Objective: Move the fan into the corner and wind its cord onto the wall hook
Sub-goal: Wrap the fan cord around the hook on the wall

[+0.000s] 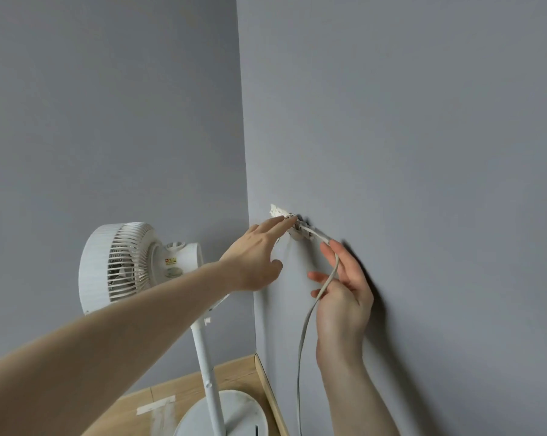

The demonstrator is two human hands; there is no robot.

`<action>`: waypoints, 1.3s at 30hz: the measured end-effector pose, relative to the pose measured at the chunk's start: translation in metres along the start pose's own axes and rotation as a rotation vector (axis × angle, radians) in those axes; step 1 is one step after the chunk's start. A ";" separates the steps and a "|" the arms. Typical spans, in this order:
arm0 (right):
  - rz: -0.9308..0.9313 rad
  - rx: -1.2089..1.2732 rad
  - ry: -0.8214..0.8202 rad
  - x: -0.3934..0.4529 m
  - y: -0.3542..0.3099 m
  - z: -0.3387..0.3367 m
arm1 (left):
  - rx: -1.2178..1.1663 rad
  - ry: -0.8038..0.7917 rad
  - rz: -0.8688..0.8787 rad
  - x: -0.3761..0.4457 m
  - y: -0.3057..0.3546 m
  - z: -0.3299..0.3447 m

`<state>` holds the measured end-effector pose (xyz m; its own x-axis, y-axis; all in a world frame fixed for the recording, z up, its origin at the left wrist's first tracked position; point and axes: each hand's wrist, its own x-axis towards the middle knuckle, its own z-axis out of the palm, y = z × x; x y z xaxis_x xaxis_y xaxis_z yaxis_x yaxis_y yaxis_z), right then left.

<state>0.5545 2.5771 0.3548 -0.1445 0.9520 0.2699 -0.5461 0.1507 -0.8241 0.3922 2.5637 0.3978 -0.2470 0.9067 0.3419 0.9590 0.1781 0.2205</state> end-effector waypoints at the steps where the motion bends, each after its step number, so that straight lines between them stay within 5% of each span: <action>1: -0.002 -0.016 0.015 -0.001 0.002 -0.001 | 0.003 0.000 0.008 0.002 0.002 0.003; 14: -0.018 -0.247 0.083 -0.005 0.040 -0.008 | -0.065 0.102 0.050 0.013 -0.007 0.020; 26: 0.365 -0.473 -0.113 0.021 0.101 0.009 | -0.199 0.222 0.123 0.018 -0.025 0.028; 30: 0.457 -0.451 -0.148 0.044 0.093 0.016 | -0.313 0.307 -0.032 0.022 -0.046 0.035; 39: 0.448 -0.415 -0.242 0.071 0.106 0.036 | -0.467 -0.032 -0.387 0.032 -0.086 0.070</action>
<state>0.4564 2.6512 0.3048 -0.4922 0.8668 -0.0795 -0.0335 -0.1101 -0.9934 0.3116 2.6039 0.3256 -0.5544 0.8219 0.1311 0.6360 0.3168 0.7036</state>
